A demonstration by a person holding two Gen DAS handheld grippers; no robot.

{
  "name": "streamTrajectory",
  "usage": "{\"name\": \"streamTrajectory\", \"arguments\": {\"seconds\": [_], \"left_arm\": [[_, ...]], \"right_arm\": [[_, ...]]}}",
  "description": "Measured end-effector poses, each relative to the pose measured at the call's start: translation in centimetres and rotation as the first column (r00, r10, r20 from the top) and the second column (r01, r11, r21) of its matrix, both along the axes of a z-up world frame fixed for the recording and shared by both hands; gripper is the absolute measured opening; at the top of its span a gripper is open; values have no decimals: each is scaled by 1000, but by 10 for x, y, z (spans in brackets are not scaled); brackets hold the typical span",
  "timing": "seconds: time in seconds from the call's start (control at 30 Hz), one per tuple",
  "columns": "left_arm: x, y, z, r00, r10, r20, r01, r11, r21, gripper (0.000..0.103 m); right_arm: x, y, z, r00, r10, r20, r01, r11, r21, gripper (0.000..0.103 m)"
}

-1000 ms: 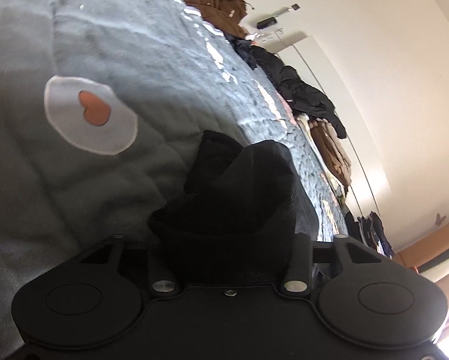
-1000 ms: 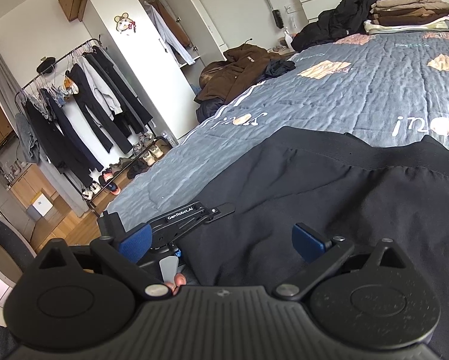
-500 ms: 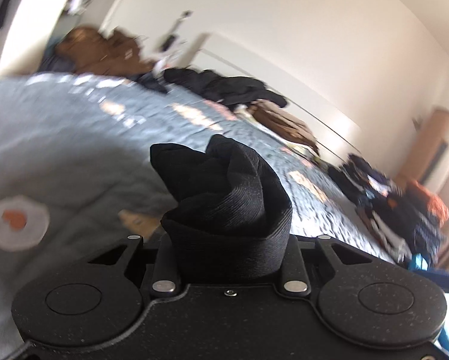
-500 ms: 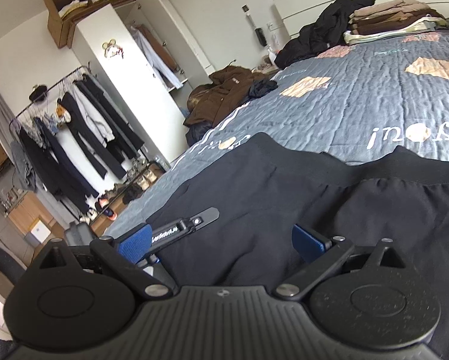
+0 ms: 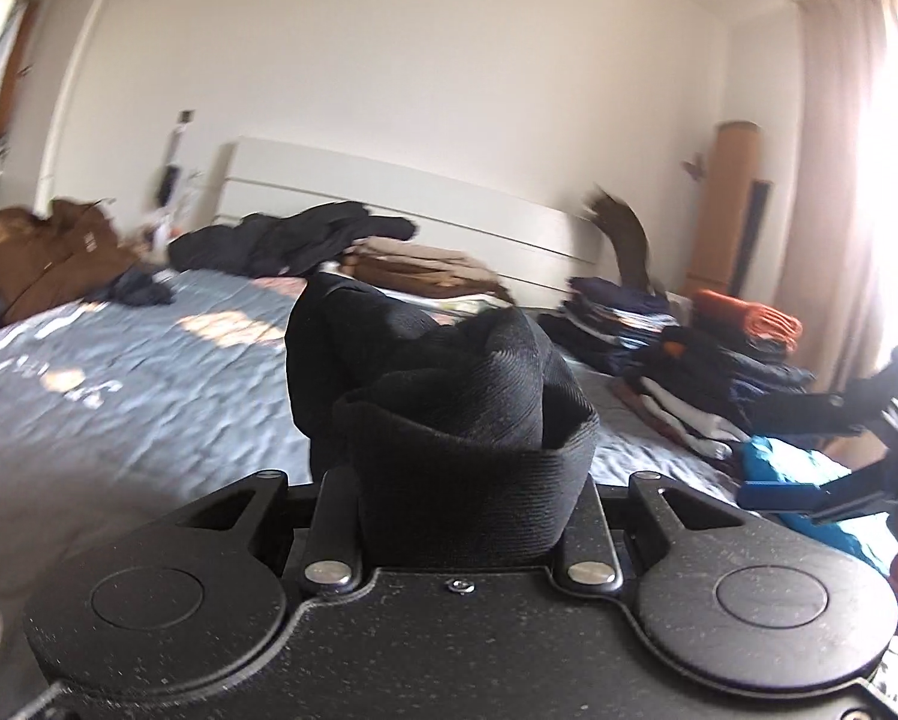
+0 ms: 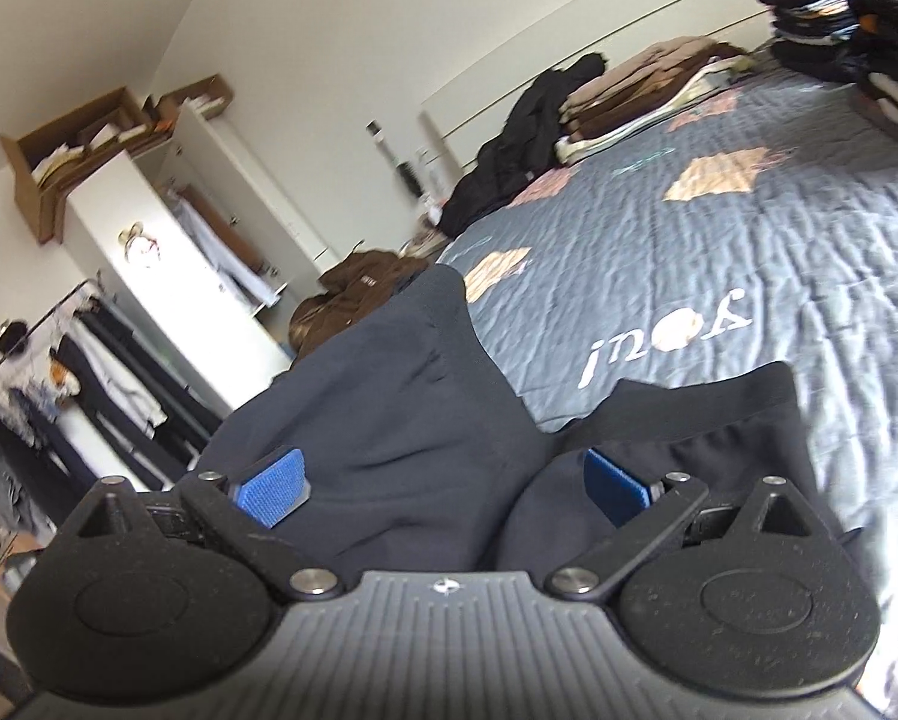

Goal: Fold clothes

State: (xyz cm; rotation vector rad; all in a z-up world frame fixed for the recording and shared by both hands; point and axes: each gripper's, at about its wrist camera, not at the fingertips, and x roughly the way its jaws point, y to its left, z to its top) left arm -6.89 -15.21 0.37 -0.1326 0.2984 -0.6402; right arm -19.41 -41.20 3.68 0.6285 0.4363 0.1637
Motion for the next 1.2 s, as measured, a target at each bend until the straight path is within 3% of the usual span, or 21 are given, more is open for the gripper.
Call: {"name": "streamTrajectory", "arguments": {"seconds": [0.17, 0.3, 0.4, 0.6, 0.73, 0.87, 1.03, 1.2], "left_arm": [[-15, -43, 4, 998, -64, 11, 63, 995, 75, 25], [-33, -83, -3, 993, -118, 13, 113, 977, 183, 25], [-48, -116, -16, 988, -154, 4, 145, 942, 303, 25], [-77, -159, -69, 973, -227, -31, 211, 836, 506, 25], [-85, -166, -95, 968, -251, -19, 216, 790, 574, 25], [-92, -172, -98, 963, -269, 13, 205, 761, 616, 25], [-106, -181, -105, 947, -310, 83, 170, 702, 692, 25], [-108, -177, -107, 943, -320, 94, 168, 699, 695, 26]], "right_arm": [[-15, -32, 1, 996, -88, 21, 87, 996, 26, 100], [-28, -58, -2, 988, -152, 22, 150, 987, 61, 100], [-31, -66, -9, 987, -163, 1, 162, 985, 55, 100], [-39, -81, -22, 982, -184, -42, 186, 982, 43, 100], [-44, -92, -31, 978, -198, -71, 201, 979, 34, 100], [-39, -96, -44, 978, -167, -125, 169, 985, 11, 100], [-16, -91, -58, 977, -104, -186, 97, 994, -48, 100], [15, -74, -64, 979, -48, -198, 25, 993, -117, 100]]}}
